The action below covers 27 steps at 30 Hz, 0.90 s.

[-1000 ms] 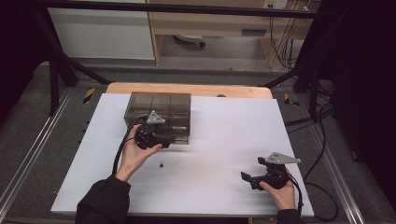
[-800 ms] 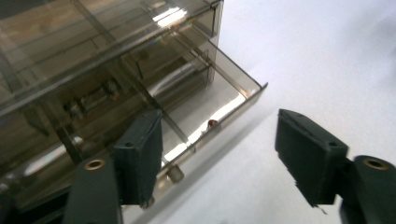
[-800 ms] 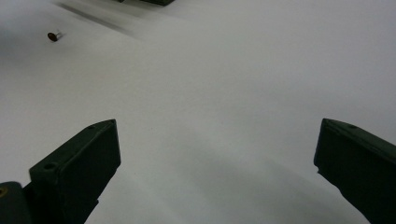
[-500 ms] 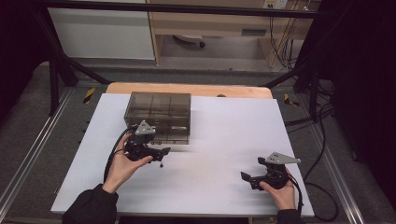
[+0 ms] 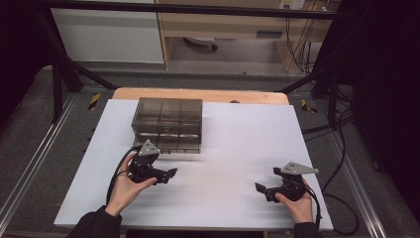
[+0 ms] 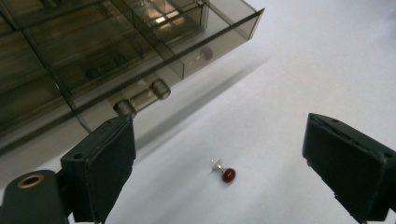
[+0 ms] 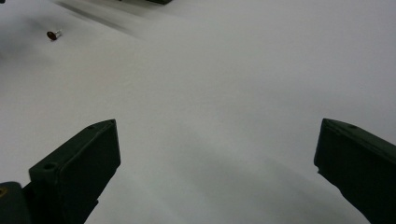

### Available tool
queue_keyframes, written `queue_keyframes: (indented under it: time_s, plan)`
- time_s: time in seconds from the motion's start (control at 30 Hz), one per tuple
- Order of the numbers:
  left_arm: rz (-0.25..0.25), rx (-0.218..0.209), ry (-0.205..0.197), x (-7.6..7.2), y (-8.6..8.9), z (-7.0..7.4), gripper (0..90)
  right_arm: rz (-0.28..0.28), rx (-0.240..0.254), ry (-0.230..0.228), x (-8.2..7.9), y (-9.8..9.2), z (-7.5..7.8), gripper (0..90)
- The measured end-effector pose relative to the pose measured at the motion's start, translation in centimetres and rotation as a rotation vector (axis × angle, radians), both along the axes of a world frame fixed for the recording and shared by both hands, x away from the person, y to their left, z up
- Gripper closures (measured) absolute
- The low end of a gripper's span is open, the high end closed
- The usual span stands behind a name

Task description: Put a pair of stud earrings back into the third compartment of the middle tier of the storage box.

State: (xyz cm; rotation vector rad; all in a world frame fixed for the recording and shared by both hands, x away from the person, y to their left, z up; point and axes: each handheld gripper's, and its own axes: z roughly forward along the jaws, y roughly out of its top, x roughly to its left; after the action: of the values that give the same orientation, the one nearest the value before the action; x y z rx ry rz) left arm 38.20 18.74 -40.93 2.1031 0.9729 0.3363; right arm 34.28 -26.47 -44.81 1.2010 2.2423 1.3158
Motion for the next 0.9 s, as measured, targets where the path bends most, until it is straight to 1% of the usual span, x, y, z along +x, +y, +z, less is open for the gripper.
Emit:
queue_keyframes:
  time_s: [0.07, 0.2, 0.27, 0.4, 0.47, 0.53, 0.57, 0.63, 0.7, 0.73, 0.77, 0.8, 0.83, 0.87, 0.9]
  plan:
    - [0.002, -0.006, 0.007, -0.1, 0.2, -0.4, 8.8, 0.001, -0.002, 0.002, 0.0, 0.0, 0.0, 0.9]
    - [0.003, 0.000, 0.020, -0.3, 0.2, -1.2, 8.9, 0.002, -0.003, 0.000, 0.0, 0.0, 0.0, 0.9]
    - [0.004, -0.001, 0.020, -0.4, 0.2, -1.5, 9.1, 0.001, -0.002, 0.000, 0.0, 0.0, 0.0, 0.9]
    - [0.001, 0.016, 0.027, -0.4, -0.1, -2.2, 10.5, 0.000, -0.005, 0.001, 0.0, 0.0, 0.0, 0.9]
    - [0.007, 0.025, 0.027, -0.4, -0.2, -2.4, 11.7, -0.001, -0.003, 0.006, 0.0, 0.1, -0.1, 0.9]
    - [0.010, 0.030, 0.028, -0.4, -0.3, -2.5, 14.7, 0.000, -0.004, 0.006, 0.0, 0.1, -0.1, 0.9]
    - [0.013, 0.038, 0.027, -0.4, -0.3, -2.5, 14.7, 0.000, -0.004, 0.006, 0.0, 0.1, -0.1, 0.9]
    - [0.015, 0.044, 0.028, -0.5, -0.4, -2.6, 19.2, 0.000, -0.004, 0.006, 0.0, 0.1, -0.1, 0.9]
    - [0.021, 0.041, 0.034, -0.4, -0.5, -2.7, 22.3, -0.001, -0.007, 0.005, 0.0, 0.1, -0.1, 0.9]
    - [0.020, 0.041, 0.037, -0.4, -0.5, -2.8, 22.3, -0.001, -0.007, 0.005, 0.0, 0.1, -0.1, 0.9]
    - [0.022, 0.039, 0.039, -0.5, -0.5, -2.8, 26.2, -0.001, -0.007, 0.006, 0.0, 0.1, -0.1, 0.9]
    - [0.021, 0.040, 0.040, -0.5, -0.6, -2.8, 26.2, 0.000, -0.009, 0.006, 0.0, 0.1, -0.1, 0.9]
    - [0.022, 0.039, 0.042, -0.5, -0.6, -2.8, 28.6, -0.001, -0.010, 0.006, 0.0, 0.1, -0.1, 0.9]
    - [0.021, 0.038, 0.040, -0.5, -0.7, -2.9, 33.2, 0.000, -0.009, 0.007, 0.0, 0.1, -0.1, 0.9]
    - [0.017, 0.041, 0.042, -0.5, -0.7, -2.9, 33.2, 0.000, -0.009, 0.007, 0.0, 0.1, -0.1, 0.9]
